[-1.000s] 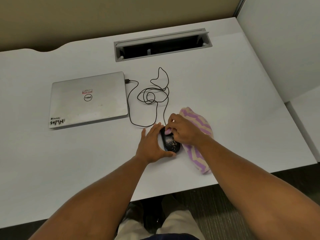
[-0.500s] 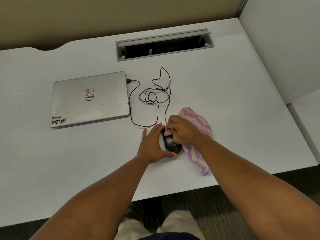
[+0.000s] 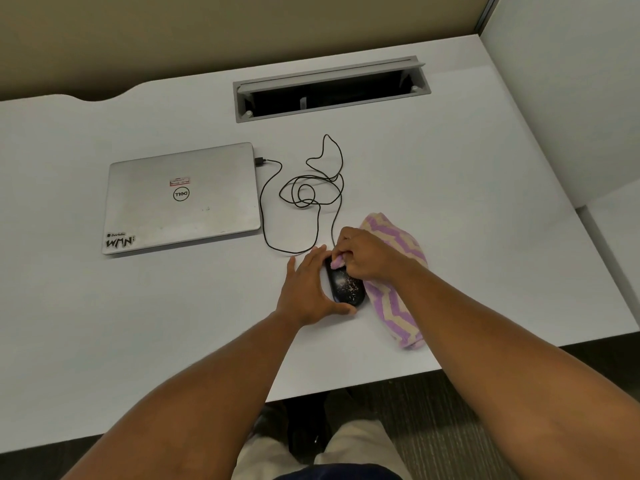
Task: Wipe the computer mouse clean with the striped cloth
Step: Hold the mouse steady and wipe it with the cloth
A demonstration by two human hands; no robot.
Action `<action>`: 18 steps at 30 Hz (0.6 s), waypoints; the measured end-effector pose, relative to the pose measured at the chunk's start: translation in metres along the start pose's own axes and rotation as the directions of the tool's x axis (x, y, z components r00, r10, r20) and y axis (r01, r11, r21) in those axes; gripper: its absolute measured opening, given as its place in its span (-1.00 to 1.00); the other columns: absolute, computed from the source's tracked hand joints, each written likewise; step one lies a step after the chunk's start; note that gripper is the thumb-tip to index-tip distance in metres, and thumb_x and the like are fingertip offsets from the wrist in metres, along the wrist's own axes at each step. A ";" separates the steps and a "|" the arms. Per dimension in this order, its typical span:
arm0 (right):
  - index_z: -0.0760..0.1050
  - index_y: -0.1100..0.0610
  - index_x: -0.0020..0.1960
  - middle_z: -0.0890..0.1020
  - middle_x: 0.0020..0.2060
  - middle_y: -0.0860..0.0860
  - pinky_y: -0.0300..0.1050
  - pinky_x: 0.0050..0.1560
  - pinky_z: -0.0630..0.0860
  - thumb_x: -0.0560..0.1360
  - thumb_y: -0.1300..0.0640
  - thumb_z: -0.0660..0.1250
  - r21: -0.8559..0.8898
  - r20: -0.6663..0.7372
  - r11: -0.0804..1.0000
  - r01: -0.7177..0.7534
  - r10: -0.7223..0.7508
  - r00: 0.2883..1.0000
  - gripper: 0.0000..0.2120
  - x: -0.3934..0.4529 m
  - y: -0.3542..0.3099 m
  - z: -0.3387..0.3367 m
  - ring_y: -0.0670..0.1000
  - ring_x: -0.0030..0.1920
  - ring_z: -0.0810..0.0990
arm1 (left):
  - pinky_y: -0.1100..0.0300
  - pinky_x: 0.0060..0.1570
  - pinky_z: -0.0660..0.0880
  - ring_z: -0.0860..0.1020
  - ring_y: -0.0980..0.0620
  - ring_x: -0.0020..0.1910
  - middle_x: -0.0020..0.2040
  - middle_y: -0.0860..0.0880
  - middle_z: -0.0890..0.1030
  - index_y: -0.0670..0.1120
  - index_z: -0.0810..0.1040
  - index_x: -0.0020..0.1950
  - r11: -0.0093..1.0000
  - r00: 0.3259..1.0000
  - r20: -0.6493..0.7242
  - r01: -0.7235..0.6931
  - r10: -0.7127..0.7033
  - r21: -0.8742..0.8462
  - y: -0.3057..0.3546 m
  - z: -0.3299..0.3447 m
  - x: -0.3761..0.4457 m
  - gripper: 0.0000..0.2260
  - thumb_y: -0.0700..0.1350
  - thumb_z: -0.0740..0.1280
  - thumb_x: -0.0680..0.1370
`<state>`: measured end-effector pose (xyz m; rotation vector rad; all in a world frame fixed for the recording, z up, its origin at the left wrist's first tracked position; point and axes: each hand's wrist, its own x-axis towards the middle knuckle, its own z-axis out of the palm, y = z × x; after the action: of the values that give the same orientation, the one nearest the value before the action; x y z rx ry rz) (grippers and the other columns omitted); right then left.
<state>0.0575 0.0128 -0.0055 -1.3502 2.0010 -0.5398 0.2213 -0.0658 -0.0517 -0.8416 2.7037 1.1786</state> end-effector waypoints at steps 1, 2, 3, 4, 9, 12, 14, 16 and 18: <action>0.65 0.22 0.00 0.54 -0.05 0.09 0.02 0.02 0.53 0.43 0.33 0.33 0.014 -0.024 1.000 -0.008 0.008 1.000 -0.80 0.000 0.001 -0.001 0.09 -0.04 0.55 | -0.02 0.55 -0.23 0.05 0.17 0.57 0.58 0.07 0.20 0.04 0.16 0.55 1.000 1.000 0.000 0.004 -0.004 0.001 0.000 0.000 0.000 0.11 0.40 0.54 0.14; 0.65 0.23 0.02 0.54 -0.05 0.10 0.02 0.02 0.53 0.44 0.33 0.31 0.026 -0.062 0.999 -0.018 0.019 0.998 -0.79 0.000 0.002 -0.001 0.08 -0.04 0.55 | -0.03 0.55 -0.22 0.05 0.17 0.57 0.58 0.06 0.20 0.02 0.15 0.56 1.000 1.000 0.003 0.008 -0.008 0.002 0.000 0.000 0.000 0.13 0.40 0.54 0.14; 0.64 0.23 0.04 0.54 -0.03 0.10 0.00 0.03 0.53 0.46 0.32 0.30 0.033 -0.097 0.999 -0.030 0.033 0.995 -0.79 0.000 0.003 0.000 0.07 -0.02 0.55 | -0.03 0.55 -0.22 0.05 0.16 0.57 0.58 0.06 0.19 0.01 0.13 0.57 1.000 1.000 0.008 0.013 -0.013 0.005 0.001 0.000 0.000 0.14 0.40 0.54 0.14; 0.63 0.22 0.08 0.54 -0.01 0.09 -0.03 0.05 0.53 0.48 0.31 0.29 0.033 -0.114 0.998 -0.044 0.047 0.992 -0.77 0.000 0.004 0.001 0.06 0.00 0.54 | -0.03 0.55 -0.22 0.05 0.16 0.57 0.59 0.06 0.18 0.01 0.12 0.58 1.000 1.000 0.011 0.016 -0.017 0.010 0.001 0.000 0.000 0.15 0.40 0.54 0.15; 0.55 0.19 0.23 0.48 0.07 0.06 -0.14 0.14 0.47 0.53 0.24 0.25 0.037 -0.077 0.995 -0.090 0.093 0.993 -0.71 0.001 0.006 0.004 0.03 0.09 0.51 | -0.04 0.56 -0.19 0.09 0.11 0.56 0.59 0.04 0.16 -0.04 0.09 0.59 0.999 1.000 0.011 0.024 -0.024 0.030 0.002 -0.002 -0.001 0.19 0.40 0.54 0.14; 0.55 0.15 0.24 0.46 0.07 0.05 -0.13 0.13 0.48 0.54 0.21 0.25 0.029 -0.068 0.993 -0.115 0.117 0.991 -0.71 0.001 0.008 0.003 0.03 0.08 0.50 | -0.05 0.56 -0.16 0.11 0.10 0.56 0.59 0.04 0.18 -0.04 0.10 0.59 0.999 1.000 0.010 0.027 -0.027 0.017 0.004 -0.003 -0.001 0.19 0.39 0.56 0.13; 0.54 0.13 0.24 0.44 0.06 0.05 -0.15 0.12 0.46 0.54 0.19 0.25 0.016 -0.067 0.992 -0.125 0.126 0.990 -0.71 0.002 0.009 0.004 0.02 0.08 0.49 | -0.04 0.56 -0.17 0.10 0.10 0.56 0.59 0.03 0.17 -0.04 0.08 0.59 0.999 0.999 0.013 0.031 -0.031 0.018 0.004 -0.004 -0.001 0.20 0.39 0.55 0.13; 0.54 0.11 0.25 0.44 0.05 0.05 -0.17 0.11 0.44 0.55 0.17 0.24 -0.001 -0.073 0.992 -0.129 0.129 0.989 -0.70 0.002 0.009 0.006 0.03 0.08 0.49 | -0.04 0.56 -0.18 0.09 0.10 0.57 0.59 0.04 0.16 -0.04 0.08 0.59 0.999 0.999 0.013 0.032 -0.032 0.021 0.003 -0.003 -0.001 0.20 0.40 0.55 0.13; 0.54 0.08 0.26 0.45 0.05 0.04 -0.17 0.09 0.44 0.55 0.14 0.23 -0.024 -0.084 0.991 -0.132 0.130 0.988 -0.69 0.001 0.010 0.007 0.03 0.08 0.49 | -0.03 0.56 -0.19 0.08 0.11 0.57 0.60 0.04 0.15 -0.03 0.07 0.59 0.999 0.999 0.010 0.032 -0.032 0.015 0.003 -0.002 -0.001 0.20 0.40 0.55 0.13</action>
<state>0.0555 0.0156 -0.0173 -1.2208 2.1552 -0.5140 0.2211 -0.0652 -0.0482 -0.8713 2.6767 1.1518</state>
